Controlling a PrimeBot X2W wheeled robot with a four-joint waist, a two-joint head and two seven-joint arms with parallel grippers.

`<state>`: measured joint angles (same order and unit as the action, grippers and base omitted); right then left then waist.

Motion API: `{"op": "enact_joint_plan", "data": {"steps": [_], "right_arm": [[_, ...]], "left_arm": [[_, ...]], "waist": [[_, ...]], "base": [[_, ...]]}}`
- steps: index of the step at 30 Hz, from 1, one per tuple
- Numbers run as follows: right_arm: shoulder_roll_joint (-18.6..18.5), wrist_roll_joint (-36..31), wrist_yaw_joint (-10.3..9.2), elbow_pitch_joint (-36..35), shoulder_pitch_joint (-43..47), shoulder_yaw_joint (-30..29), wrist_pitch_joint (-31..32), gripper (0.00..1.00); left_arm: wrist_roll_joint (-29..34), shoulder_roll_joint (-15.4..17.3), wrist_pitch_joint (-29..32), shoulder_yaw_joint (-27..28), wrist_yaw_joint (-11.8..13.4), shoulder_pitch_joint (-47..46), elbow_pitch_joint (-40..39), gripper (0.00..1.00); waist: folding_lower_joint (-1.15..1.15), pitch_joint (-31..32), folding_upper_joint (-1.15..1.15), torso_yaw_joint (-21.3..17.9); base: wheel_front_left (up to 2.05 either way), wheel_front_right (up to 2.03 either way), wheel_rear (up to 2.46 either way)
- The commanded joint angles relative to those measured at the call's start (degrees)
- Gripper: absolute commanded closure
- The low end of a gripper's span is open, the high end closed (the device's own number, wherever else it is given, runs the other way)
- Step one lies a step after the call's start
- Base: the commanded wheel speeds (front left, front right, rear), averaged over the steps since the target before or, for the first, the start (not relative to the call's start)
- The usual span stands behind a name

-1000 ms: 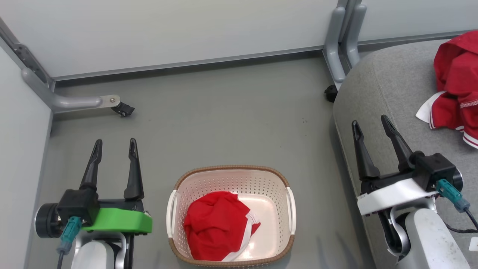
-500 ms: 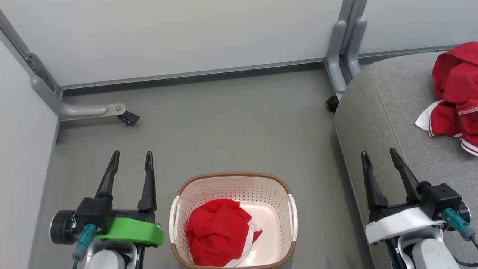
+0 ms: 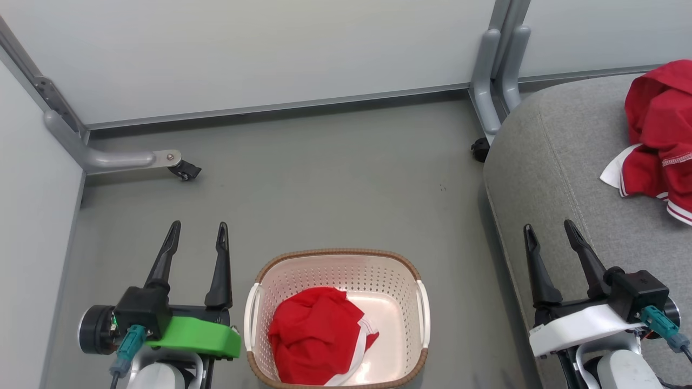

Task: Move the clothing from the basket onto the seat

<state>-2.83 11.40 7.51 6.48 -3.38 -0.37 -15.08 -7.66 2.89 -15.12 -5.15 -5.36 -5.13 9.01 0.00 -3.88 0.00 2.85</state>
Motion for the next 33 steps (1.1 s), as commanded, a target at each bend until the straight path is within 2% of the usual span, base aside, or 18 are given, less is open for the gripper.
{"op": "enact_joint_plan", "data": {"steps": [1,16,22,28,33], "right_arm": [[-0.1,0.2,-0.04,0.0,-0.4,-0.1,-0.1,0.00],[-0.1,0.5,-0.04,0.5,-1.8,0.6,-0.1,0.00],[-0.1,0.4,-0.04,-0.2,-3.8,1.3,-0.1,0.00],[-0.1,0.4,-0.04,-1.1,-6.7,2.3,-0.1,0.00],[-0.1,0.6,-0.04,-2.0,-9.5,3.2,-0.1,0.00]], "left_arm": [[-0.2,0.0,0.0,0.2,-0.1,0.0,0.0,0.00],[1.1,0.0,0.0,0.4,-0.7,-2.0,1.6,0.00],[2.3,1.7,0.0,-1.2,-1.7,-6.3,5.2,0.00],[3.2,4.8,0.0,-6.3,-2.1,-13.2,11.2,0.00],[2.3,7.7,0.0,-13.0,-2.2,-19.3,16.0,0.00]], "waist": [[0.00,-0.1,0.00,0.0],[0.00,-1.3,0.00,-1.2],[0.00,-4.0,0.00,-2.4],[0.00,-8.9,0.00,-4.3],[0.00,-13.8,0.00,-6.1]], "base": [[0.00,0.00,0.00],[0.00,0.00,0.00],[0.00,0.00,0.00],[0.00,0.00,0.00],[0.00,0.00,0.00]]}}
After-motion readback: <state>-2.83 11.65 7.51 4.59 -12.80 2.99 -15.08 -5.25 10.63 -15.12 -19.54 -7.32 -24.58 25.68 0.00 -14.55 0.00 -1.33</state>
